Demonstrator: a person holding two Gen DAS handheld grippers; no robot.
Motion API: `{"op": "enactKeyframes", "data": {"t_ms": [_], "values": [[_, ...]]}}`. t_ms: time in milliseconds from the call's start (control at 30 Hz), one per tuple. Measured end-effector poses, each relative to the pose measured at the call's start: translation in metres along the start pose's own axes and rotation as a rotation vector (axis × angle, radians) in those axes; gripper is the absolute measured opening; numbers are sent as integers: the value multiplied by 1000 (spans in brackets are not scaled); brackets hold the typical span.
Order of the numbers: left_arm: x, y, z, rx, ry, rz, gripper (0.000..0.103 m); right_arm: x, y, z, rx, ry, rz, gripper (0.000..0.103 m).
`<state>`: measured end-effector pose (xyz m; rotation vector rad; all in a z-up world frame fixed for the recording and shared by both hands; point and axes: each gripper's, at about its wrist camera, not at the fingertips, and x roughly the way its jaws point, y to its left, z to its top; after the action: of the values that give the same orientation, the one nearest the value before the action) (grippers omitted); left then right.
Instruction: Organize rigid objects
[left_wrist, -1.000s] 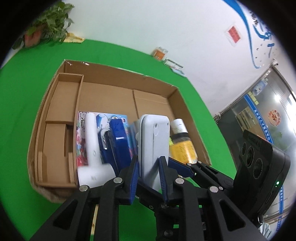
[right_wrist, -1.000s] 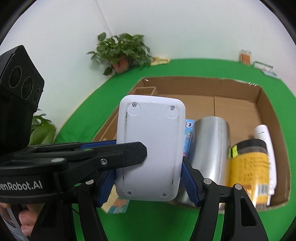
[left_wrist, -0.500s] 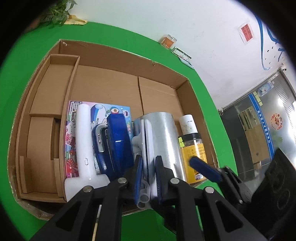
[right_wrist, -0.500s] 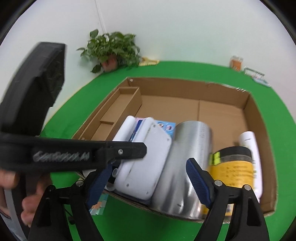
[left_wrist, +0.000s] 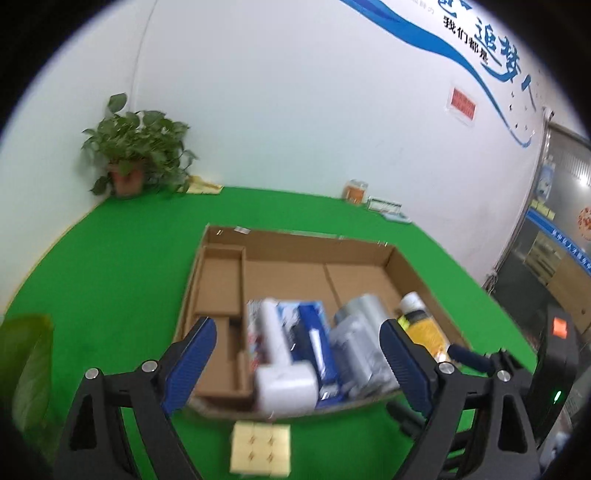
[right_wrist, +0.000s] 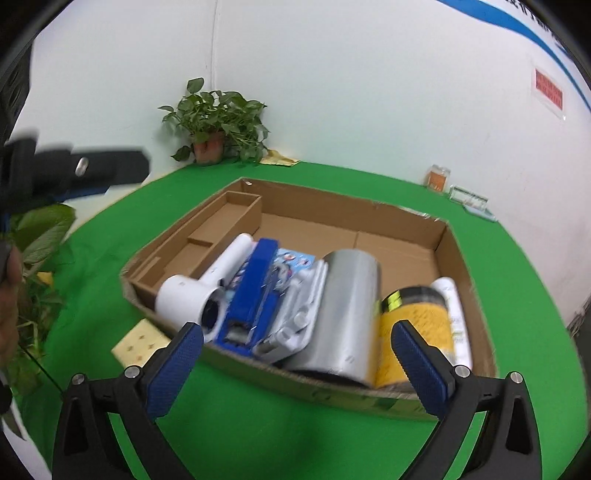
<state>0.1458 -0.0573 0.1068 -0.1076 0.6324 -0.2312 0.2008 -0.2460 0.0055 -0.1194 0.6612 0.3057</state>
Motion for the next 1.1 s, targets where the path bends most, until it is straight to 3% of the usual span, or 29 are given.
{"op": "enactKeyframes", "data": {"t_ms": [267, 333, 433, 500, 600, 700, 733, 900, 933, 1033, 1100], "values": [[2, 34, -43, -115, 89, 25, 90, -21, 22, -31, 25, -1, 77, 102], [10, 47, -51, -160, 131, -14, 90, -26, 28, -36, 12, -13, 111, 102], [22, 67, -63, -252, 189, -86, 90, -32, 37, -44, -4, -18, 231, 102], [36, 75, -72, -290, 244, -131, 90, -26, 45, -51, 3, 20, 324, 102], [57, 85, -87, -345, 322, -153, 89, -9, 57, -59, 3, 91, 367, 102], [75, 90, -101, -401, 406, -180, 76, 8, 65, -68, 6, 150, 392, 100], [82, 89, -106, -406, 434, -191, 67, 12, 66, -70, 7, 167, 399, 98], [83, 69, -111, -341, 432, -258, 65, 21, 63, -80, 3, 196, 422, 93], [85, 61, -113, -326, 448, -293, 65, 22, 60, -82, 5, 200, 429, 93], [92, 31, -117, -258, 490, -398, 59, 27, 50, -90, -5, 236, 436, 73], [95, 8, -123, -226, 521, -468, 57, 25, 45, -97, -29, 257, 412, 73]]}}
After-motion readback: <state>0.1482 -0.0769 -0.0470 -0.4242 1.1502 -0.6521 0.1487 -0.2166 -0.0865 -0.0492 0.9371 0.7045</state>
